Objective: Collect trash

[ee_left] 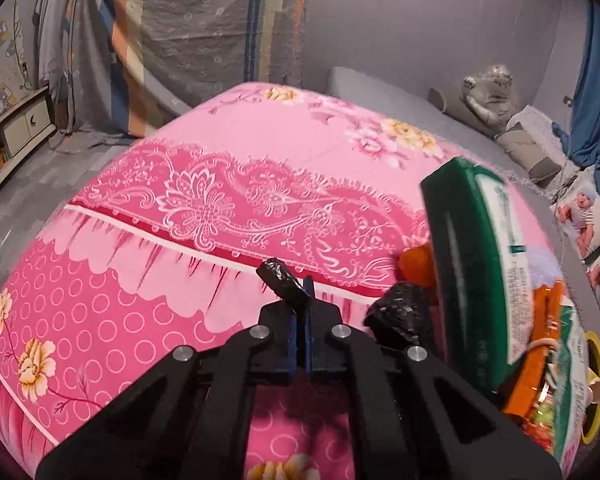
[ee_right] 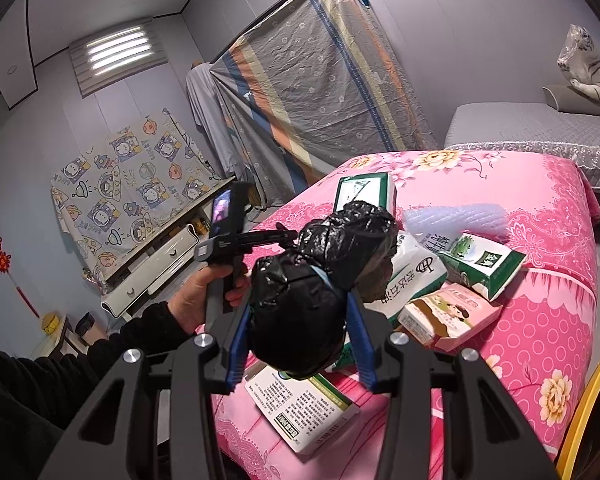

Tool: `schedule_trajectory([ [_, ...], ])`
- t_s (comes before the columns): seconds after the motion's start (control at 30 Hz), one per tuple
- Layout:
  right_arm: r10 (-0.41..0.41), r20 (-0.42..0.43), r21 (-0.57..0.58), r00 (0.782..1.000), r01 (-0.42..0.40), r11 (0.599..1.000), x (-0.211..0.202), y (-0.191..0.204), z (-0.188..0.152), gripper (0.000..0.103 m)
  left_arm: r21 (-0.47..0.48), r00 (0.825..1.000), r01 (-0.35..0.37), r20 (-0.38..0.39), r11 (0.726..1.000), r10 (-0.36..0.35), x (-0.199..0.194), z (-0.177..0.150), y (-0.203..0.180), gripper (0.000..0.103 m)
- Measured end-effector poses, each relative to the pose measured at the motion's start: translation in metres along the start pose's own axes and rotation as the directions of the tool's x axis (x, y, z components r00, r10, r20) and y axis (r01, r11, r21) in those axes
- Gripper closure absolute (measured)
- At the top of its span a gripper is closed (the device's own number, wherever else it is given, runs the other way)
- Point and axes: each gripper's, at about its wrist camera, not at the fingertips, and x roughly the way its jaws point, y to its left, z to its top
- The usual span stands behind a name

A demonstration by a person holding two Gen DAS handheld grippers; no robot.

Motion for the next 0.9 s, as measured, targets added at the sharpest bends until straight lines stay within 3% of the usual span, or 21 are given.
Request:
schedule_trajectory([
  [0.23,-0.005,0.009,0.01,1.0,0.005,1.0,-0.004,0.002,-0.001,0.062,0.029,0.991,0.064,0.119,0.997,-0.067,-0.062,-0.002,-0.005,0.102],
  [0.5,-0.01,0.031,0.011,0.999,0.01,1.0,-0.012,0.004,0.001,0.062,0.11,0.959,0.099,0.254,0.989,-0.124,-0.145,0.009,-0.032,0.102],
  [0.9,-0.12,0.084,0.045,0.989,0.117,0.992,-0.039,-0.014,-0.002,0.062,0.221,0.923,0.205,0.28,0.953,-0.263,-0.206,0.012,-0.092,0.102],
])
